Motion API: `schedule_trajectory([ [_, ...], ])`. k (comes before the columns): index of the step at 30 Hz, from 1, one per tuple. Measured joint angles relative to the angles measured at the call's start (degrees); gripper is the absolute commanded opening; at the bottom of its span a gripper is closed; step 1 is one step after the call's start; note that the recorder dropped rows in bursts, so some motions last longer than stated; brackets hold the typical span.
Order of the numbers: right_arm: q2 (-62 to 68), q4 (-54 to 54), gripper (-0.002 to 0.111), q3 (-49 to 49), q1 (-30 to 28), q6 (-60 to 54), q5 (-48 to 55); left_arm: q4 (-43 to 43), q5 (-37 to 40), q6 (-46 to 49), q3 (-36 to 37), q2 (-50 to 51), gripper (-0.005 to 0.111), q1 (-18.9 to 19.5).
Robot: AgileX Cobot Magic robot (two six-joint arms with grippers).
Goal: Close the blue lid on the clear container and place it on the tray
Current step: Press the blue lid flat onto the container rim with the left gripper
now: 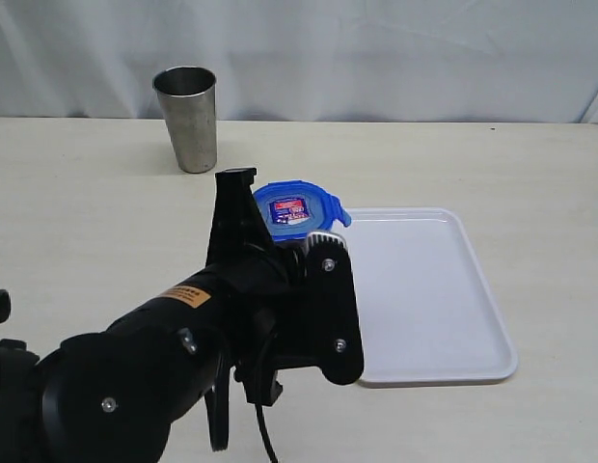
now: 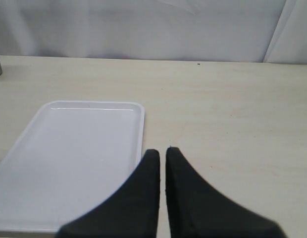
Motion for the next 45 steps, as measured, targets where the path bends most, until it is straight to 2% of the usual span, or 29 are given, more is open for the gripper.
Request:
schedule_trajectory([
  [31, 0.0, 0.0, 0.005, 0.0, 0.0, 0.0, 0.0, -1.8, 0.3, 0.0, 0.0, 0.0, 0.001, 0.0],
  [33, 0.0, 0.0, 0.005, 0.0, 0.0, 0.0, 0.0, -1.8, 0.3, 0.0, 0.0, 0.0, 0.007, 0.0],
  [40, 0.0, 0.0, 0.005, 0.0, 0.0, 0.0, 0.0, -2.1, 1.1, 0.0, 0.0, 0.0, 0.042, 0.0],
  [45, 0.0, 0.0, 0.005, 0.0, 0.0, 0.0, 0.0, -2.2, 0.8, 0.0, 0.0, 0.0, 0.058, 0.0],
])
